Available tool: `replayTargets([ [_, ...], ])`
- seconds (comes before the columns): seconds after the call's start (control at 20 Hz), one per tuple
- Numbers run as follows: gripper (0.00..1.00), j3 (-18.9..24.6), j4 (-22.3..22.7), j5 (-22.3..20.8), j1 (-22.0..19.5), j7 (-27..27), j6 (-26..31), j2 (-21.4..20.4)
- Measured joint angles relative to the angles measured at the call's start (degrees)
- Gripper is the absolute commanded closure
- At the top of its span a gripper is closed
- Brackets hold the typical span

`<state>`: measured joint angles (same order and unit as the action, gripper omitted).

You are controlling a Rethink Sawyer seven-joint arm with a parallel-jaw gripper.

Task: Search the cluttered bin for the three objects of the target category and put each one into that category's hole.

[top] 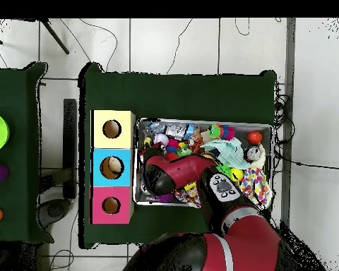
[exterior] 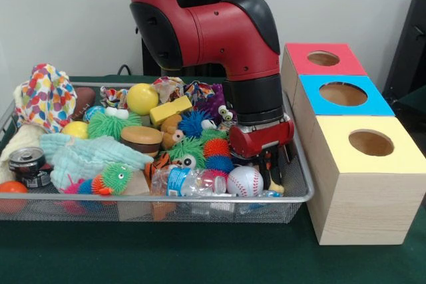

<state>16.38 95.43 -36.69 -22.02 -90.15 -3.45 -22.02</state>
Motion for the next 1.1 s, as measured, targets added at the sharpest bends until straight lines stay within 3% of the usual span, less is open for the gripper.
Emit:
replayTargets([
  [0.6, 1.0, 0.5, 0.0, 0.0, -0.4, 0.0, 0.4, -0.1],
  [1.1, 1.0, 3.0, 0.0, 0.6, -2.0, 0.0, 5.9, -0.9],
])
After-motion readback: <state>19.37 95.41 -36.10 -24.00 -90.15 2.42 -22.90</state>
